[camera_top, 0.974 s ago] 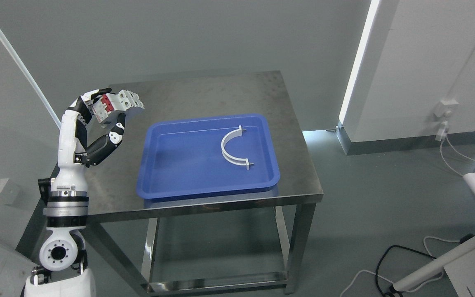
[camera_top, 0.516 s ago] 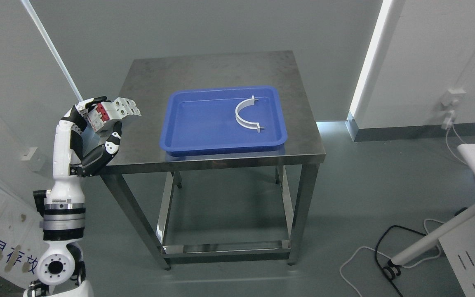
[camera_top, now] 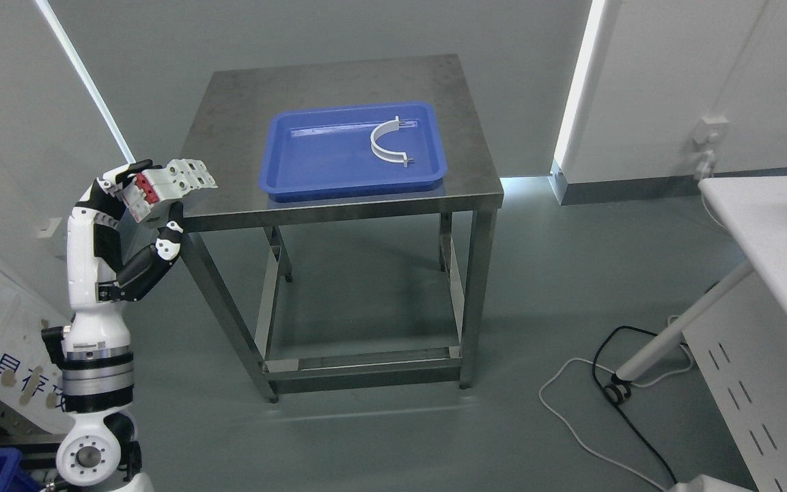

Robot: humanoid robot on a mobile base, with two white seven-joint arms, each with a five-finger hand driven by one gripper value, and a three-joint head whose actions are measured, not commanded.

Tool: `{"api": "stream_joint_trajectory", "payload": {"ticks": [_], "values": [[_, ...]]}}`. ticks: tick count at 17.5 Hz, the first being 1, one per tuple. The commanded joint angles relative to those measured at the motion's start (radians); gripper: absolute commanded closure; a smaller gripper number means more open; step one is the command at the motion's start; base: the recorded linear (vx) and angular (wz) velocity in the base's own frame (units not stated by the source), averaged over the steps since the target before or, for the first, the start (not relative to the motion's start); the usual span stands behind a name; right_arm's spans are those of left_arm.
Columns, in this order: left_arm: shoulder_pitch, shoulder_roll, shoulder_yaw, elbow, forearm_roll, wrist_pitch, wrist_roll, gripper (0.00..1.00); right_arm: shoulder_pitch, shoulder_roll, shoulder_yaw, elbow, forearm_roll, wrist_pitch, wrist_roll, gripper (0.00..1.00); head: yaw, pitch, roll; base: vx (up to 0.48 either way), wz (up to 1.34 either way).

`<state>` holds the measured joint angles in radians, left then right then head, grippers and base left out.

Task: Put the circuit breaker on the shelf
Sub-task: 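Hold the breaker in the left hand while turning toward the bin shelf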

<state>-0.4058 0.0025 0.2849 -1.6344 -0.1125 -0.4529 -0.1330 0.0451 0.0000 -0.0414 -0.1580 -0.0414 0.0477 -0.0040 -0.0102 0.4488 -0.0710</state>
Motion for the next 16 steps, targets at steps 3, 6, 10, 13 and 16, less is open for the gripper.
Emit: {"api": "stream_joint_trajectory", "payload": {"ticks": [3, 6, 10, 13, 16], "values": [[0.009, 0.015, 0.008, -0.008, 0.013, -0.001, 0.006, 0.86, -0.001, -0.017, 0.0, 0.0, 0.0, 0.0, 0.001, 0.0, 0.0, 0.0, 0.0, -0.307, -0.2], [0.012, 0.015, 0.008, -0.01, 0.013, 0.006, 0.006, 0.86, -0.001, -0.017, 0.0, 0.0, 0.0, 0.0, 0.001, 0.0, 0.0, 0.0, 0.0, -0.299, -0.29], [0.012, 0.015, 0.01, -0.008, 0.011, 0.011, 0.007, 0.86, -0.001, -0.017, 0.0, 0.0, 0.0, 0.0, 0.001, 0.0, 0.0, 0.0, 0.0, -0.321, -0.19], [0.012, 0.015, 0.014, -0.008, 0.013, 0.028, 0.009, 0.85, -0.001, -0.017, 0.0, 0.0, 0.0, 0.0, 0.001, 0.0, 0.0, 0.0, 0.0, -0.313, -0.03], [0.012, 0.015, 0.016, -0.008, 0.013, 0.03, 0.01, 0.85, -0.001, -0.017, 0.0, 0.0, 0.0, 0.0, 0.001, 0.0, 0.0, 0.0, 0.0, -0.285, 0.08]]}}
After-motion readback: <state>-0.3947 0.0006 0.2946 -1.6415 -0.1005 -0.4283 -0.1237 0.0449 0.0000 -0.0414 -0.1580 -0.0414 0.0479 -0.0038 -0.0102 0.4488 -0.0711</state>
